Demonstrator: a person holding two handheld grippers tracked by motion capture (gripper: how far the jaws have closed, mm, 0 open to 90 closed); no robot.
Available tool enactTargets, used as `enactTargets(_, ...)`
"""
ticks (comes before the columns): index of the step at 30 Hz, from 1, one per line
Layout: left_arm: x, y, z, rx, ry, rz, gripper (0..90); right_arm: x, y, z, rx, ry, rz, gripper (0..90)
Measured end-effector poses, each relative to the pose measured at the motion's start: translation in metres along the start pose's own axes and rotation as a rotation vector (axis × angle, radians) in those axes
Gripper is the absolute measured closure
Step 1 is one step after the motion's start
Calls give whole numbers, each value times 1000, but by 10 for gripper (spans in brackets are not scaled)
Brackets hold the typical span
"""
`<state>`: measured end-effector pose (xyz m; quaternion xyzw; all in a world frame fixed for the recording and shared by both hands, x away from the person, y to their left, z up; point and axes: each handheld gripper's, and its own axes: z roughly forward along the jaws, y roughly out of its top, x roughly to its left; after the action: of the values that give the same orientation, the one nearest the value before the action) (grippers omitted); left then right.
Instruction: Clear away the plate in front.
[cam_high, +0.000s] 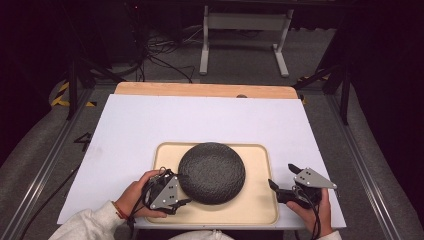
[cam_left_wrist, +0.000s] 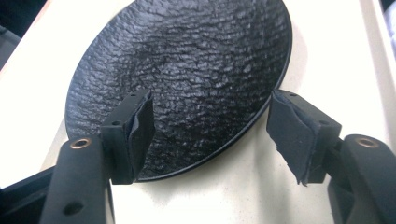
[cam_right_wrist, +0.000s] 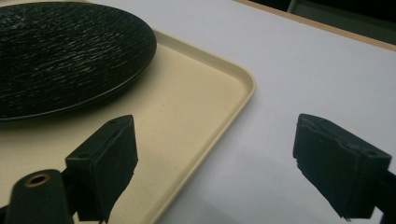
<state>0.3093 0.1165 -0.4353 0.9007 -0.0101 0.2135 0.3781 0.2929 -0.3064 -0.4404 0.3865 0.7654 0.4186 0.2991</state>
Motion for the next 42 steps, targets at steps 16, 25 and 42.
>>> enactTargets(16,25,-11,-6,-50,3,-155,86,2,0,2,1,8,-12,134)
enactTargets(25,33,-18,-10,-14,51,-141,79,-1,0,1,6,1,-14,133)
enactTargets(42,49,-37,-23,0,110,-174,94,-2,-2,-1,2,2,-12,132)
